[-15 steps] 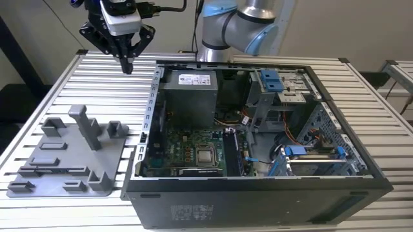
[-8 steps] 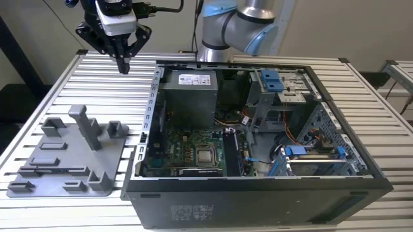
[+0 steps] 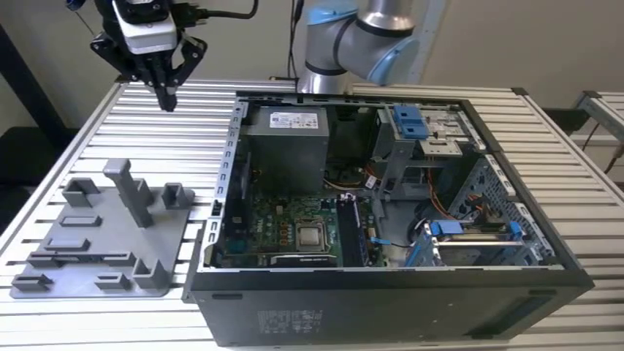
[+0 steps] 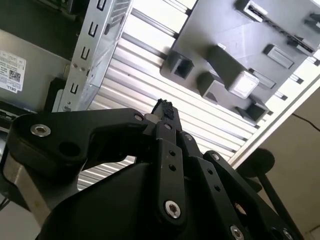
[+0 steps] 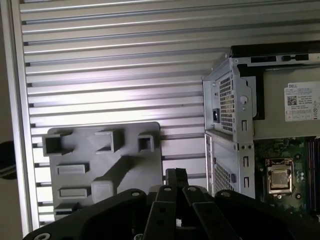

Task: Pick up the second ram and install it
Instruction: 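Reach for the second ram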

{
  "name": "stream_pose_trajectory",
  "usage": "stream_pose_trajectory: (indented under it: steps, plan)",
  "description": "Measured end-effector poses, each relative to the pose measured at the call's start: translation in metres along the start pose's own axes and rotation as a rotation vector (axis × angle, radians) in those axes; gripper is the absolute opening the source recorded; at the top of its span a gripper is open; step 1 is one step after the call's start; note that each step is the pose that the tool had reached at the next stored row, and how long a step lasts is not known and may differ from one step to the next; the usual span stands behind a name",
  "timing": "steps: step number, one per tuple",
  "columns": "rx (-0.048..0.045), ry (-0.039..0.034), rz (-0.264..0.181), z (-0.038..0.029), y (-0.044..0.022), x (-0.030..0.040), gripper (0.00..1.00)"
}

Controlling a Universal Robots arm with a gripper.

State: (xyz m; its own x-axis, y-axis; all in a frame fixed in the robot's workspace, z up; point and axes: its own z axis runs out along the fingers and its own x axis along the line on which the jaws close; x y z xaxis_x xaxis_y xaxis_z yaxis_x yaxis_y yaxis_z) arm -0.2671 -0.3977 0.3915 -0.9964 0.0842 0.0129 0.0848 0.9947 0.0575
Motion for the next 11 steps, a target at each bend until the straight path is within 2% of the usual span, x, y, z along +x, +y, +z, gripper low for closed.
stream_pose_trajectory:
  steps: [3, 11]
  plan:
    - [-0.0021, 0.0002, 0.001, 0.0001, -0.0009, 0.0098, 0.11]
    - [-0.0041, 0.0005, 0.002, 0.0003, -0.0026, 0.0306, 0.11]
